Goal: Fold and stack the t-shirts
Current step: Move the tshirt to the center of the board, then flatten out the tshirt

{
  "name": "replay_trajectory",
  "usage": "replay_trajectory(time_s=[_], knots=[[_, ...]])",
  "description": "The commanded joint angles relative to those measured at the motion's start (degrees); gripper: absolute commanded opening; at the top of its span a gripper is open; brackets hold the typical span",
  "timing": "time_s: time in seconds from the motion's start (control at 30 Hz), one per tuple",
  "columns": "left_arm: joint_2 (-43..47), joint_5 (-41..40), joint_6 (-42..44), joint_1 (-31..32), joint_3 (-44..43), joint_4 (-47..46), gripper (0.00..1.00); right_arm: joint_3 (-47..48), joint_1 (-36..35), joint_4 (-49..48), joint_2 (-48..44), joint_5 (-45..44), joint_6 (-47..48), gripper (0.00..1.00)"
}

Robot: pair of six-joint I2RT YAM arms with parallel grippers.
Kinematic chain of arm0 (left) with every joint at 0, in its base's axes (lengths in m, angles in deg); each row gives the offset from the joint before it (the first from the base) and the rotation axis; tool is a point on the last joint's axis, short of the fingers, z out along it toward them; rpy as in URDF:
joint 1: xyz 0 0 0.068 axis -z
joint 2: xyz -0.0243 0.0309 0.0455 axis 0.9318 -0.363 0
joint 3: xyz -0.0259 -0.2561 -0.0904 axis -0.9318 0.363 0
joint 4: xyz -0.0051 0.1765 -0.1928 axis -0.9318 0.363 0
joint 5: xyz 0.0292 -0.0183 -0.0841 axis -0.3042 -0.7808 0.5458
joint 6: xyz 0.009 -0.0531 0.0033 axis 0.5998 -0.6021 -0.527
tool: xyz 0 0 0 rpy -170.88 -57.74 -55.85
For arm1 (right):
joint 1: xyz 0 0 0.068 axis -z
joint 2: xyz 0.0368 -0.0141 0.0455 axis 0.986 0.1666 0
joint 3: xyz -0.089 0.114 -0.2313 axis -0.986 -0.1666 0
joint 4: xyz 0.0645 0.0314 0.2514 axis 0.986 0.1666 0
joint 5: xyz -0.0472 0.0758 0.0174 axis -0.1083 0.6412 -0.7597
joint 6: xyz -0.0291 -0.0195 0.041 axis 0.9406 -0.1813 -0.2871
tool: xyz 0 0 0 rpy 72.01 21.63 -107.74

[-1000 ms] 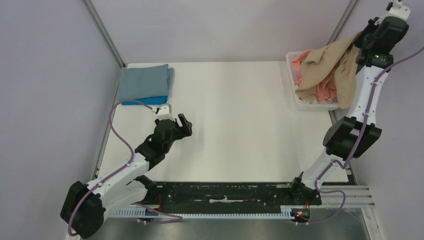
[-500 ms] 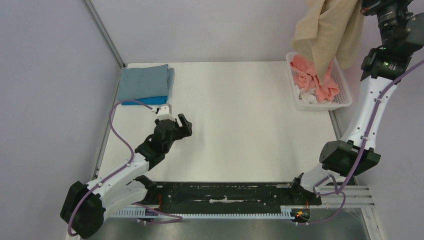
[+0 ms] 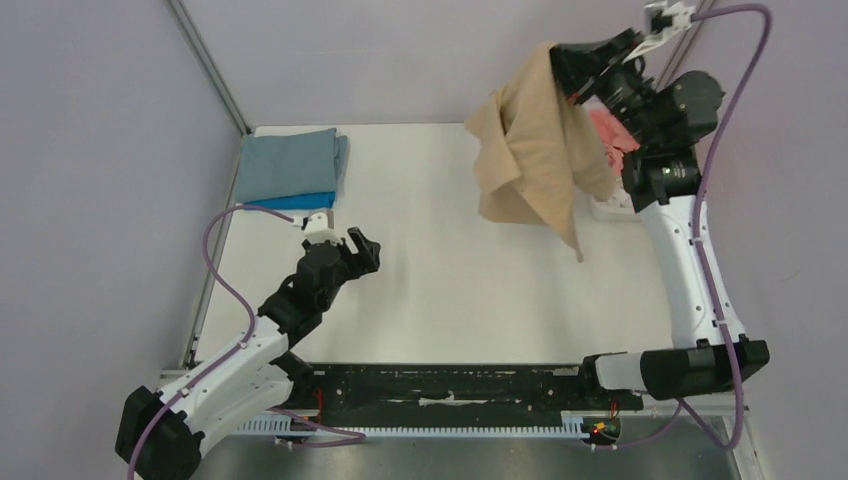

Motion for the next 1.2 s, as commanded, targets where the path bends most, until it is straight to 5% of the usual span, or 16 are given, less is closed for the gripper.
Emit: replay_trajectory(time_s=[0.0, 0.2, 0.53, 0.67, 0.8, 0.9, 1.03, 1.17], knots=[[3.19, -0.62, -3.9, 0.01, -2.12, 4.47, 0.86, -12.99, -11.06, -0.83, -10.67, -7.94, 8.51, 0.0], [10.29, 0.98, -7.03, 0.08, -2.39, 13.09, 0.86, -16.72, -24.98, 5.08, -11.36, -16.63, 13.13, 0.0], [19.86, 0.82, -9.47, 0.08, -2.35, 25.07, 0.86, -28.72, -23.66, 18.34, -1.21, -42.85, 8.93, 0.04], [17.54, 2.56, -10.47, 0.08, -1.97, 26.36, 0.86, -42.03, -17.86, 17.07, 2.33, -40.51, 6.8, 0.35], [11.42, 9.63, -10.43, 0.08, -1.69, 23.55, 0.86, -44.37, -15.45, 19.86, 0.64, -48.27, 11.81, 0.97], [5.55, 19.77, -8.83, 0.15, -1.01, 17.62, 0.86, -44.78, -15.59, 19.75, -4.43, -50.62, 19.69, 0.98], [-2.95, 34.72, -8.26, 2.48, 0.28, 8.0, 0.86, -46.37, -21.71, 17.92, -9.78, -36.59, 38.78, 0.98], [-9.03, 32.89, -7.17, 11.48, -1.22, 7.83, 0.85, -46.26, -28.26, 17.83, -8.5, -18.11, 53.92, 0.98]])
